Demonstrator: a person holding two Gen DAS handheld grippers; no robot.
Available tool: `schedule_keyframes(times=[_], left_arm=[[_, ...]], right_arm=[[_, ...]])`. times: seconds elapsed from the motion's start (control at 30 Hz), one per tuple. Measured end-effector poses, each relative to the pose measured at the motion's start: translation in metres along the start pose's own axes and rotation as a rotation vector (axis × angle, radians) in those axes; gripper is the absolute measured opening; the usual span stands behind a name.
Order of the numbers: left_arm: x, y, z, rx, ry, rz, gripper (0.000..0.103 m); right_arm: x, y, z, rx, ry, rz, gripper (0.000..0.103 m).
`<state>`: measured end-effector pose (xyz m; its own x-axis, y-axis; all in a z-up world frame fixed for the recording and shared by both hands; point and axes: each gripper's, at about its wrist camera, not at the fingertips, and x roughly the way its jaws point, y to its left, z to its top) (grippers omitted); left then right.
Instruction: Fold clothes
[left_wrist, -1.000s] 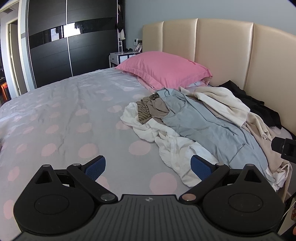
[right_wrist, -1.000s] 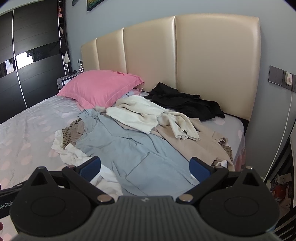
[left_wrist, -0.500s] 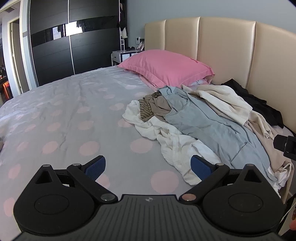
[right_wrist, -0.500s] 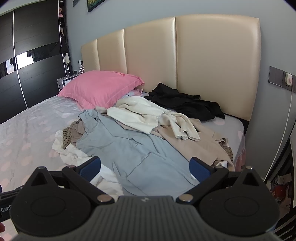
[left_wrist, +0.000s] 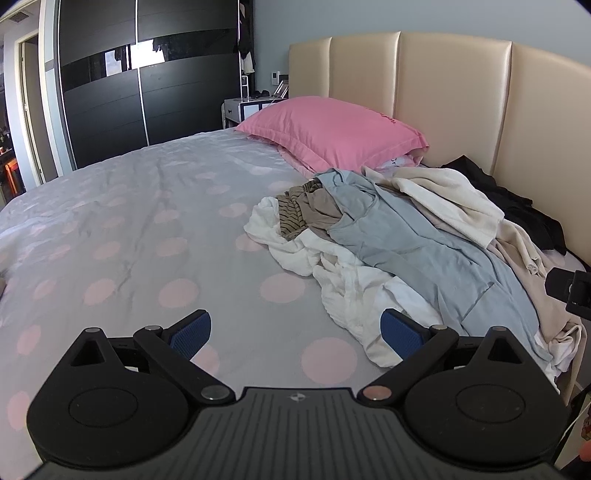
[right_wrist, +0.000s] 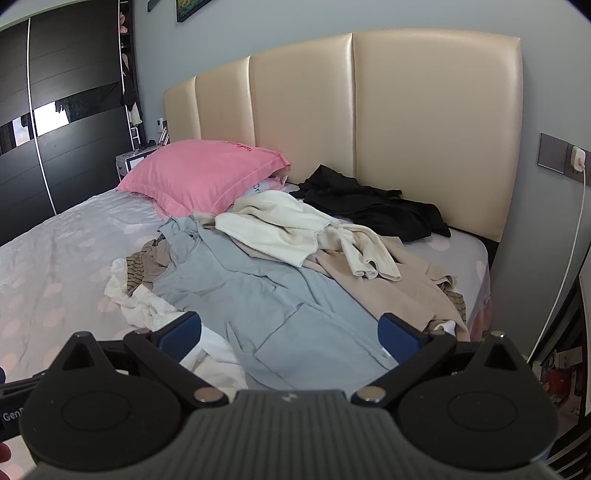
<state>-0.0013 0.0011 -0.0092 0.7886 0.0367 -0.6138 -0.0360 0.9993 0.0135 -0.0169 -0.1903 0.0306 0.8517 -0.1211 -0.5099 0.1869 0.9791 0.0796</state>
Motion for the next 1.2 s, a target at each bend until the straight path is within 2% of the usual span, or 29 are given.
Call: schedule_keyframes(times=[0.93, 1.2], left_arm=[[0.006, 0.003, -0.002, -0.005, 0.025, 0.020, 0.100], [0.017, 0.009, 0.002, 0.018, 0.033, 0.038, 0.100]], right_arm=[[0.001, 0.006, -0.001, -0.006, 0.008, 0.013, 0.102], [0.026, 0.006, 0.021, -0.059, 0.113, 0.051, 0.102]])
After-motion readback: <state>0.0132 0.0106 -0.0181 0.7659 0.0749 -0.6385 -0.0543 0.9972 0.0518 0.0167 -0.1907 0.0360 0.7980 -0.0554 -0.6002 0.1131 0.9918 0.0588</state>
